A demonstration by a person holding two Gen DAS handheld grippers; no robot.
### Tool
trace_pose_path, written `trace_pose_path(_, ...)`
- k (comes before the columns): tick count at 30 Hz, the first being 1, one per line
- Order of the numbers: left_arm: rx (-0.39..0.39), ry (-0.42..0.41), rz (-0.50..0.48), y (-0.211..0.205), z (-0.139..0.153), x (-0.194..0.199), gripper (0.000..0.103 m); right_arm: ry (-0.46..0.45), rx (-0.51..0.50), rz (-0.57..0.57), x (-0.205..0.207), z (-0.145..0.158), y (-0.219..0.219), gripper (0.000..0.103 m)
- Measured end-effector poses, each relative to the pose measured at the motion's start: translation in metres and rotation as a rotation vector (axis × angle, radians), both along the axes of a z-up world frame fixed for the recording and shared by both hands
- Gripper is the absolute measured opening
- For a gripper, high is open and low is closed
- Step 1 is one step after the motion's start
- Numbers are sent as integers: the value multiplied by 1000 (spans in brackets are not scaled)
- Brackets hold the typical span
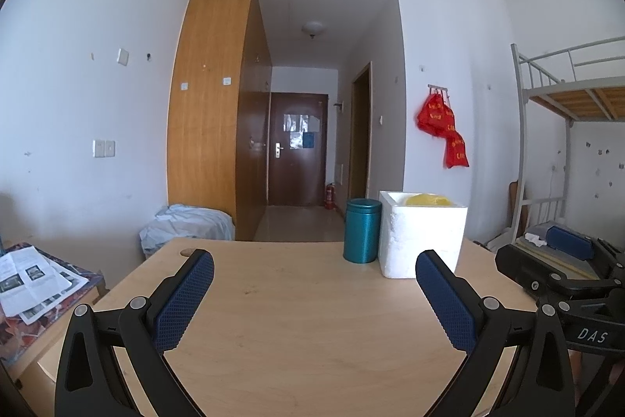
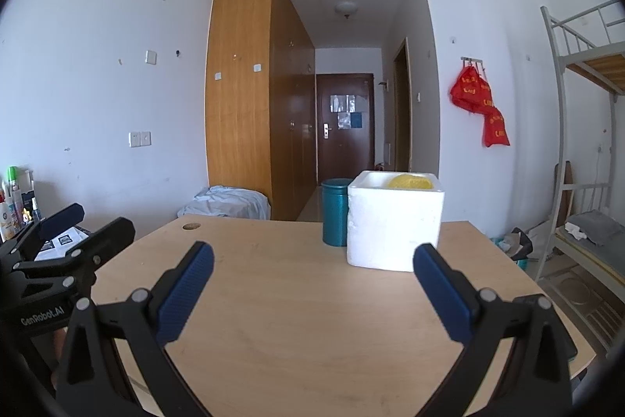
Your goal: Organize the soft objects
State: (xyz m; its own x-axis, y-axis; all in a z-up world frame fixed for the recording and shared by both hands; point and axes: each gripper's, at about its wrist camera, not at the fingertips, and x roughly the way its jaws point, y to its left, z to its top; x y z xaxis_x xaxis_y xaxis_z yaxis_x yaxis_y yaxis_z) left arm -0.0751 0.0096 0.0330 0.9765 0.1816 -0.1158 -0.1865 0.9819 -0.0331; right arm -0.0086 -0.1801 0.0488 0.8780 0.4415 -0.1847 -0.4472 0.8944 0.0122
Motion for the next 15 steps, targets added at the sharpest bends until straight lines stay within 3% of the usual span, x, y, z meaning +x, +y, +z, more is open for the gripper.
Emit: trace_pose_path(15,-1,1,-3,0,2,0,103,1,0,4,0,0,0,103)
